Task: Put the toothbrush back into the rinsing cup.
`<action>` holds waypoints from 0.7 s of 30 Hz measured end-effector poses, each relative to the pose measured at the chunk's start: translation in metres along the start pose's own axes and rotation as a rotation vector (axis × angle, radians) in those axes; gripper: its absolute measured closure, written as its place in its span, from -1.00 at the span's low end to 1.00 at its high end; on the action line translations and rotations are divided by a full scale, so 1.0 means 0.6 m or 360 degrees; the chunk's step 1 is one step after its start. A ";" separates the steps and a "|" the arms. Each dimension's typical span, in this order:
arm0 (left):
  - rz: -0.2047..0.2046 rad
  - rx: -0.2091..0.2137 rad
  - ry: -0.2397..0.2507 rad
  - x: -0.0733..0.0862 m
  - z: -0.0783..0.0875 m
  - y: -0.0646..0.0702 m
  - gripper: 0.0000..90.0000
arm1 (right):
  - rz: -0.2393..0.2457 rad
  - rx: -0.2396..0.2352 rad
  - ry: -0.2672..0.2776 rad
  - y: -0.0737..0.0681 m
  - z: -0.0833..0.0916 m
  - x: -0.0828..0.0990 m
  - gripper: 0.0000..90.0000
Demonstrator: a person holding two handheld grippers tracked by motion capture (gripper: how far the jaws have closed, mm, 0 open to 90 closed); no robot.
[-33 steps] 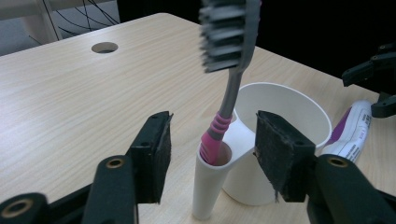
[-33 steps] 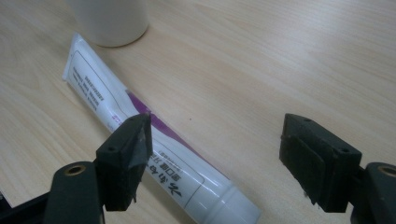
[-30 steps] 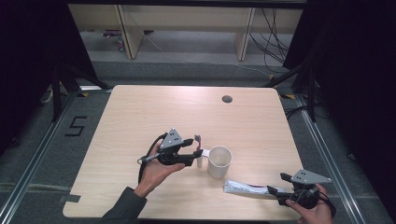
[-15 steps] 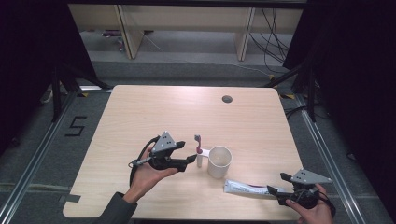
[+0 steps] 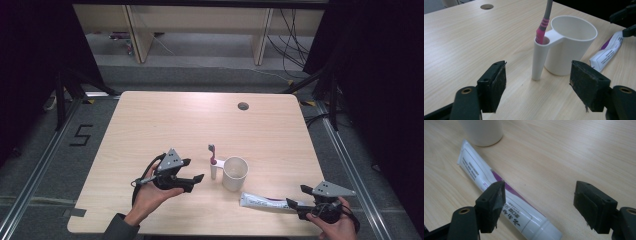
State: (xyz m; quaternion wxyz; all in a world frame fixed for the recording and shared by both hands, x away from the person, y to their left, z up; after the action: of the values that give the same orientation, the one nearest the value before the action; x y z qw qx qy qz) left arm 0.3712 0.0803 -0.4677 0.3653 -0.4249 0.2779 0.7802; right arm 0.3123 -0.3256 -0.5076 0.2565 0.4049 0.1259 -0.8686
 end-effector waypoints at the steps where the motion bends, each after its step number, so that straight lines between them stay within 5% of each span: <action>1: 0.0002 -0.0006 -0.0011 0.003 0.002 0.000 -0.37 | 0.0000 -0.0001 0.0000 0.000 0.000 0.000 -0.41; 12: 0.0047 -0.0012 -0.0050 0.035 0.015 -0.004 -0.44 | 0.0034 0.0014 0.0006 0.008 0.000 0.002 -0.41; 21: 0.0003 0.0017 -0.0132 0.070 0.017 0.006 -0.50 | -0.0002 -0.0007 -0.0002 0.003 0.000 0.004 -0.41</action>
State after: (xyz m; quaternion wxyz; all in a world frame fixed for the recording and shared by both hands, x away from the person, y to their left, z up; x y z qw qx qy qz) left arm 0.3477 0.1001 -0.4988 0.3782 -0.3899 0.2671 0.7960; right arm 0.3121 -0.3276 -0.5095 0.2569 0.4037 0.1281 -0.8687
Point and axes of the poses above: each handheld gripper's, and its own axes: z roughly backward along the jaws, x roughly out of its underside, y roughly to its right, the point moved 4 cm from there along -z, roughly forward along the jaws, and after that the axes turned 4 degrees about x, right-handed, at the moved point
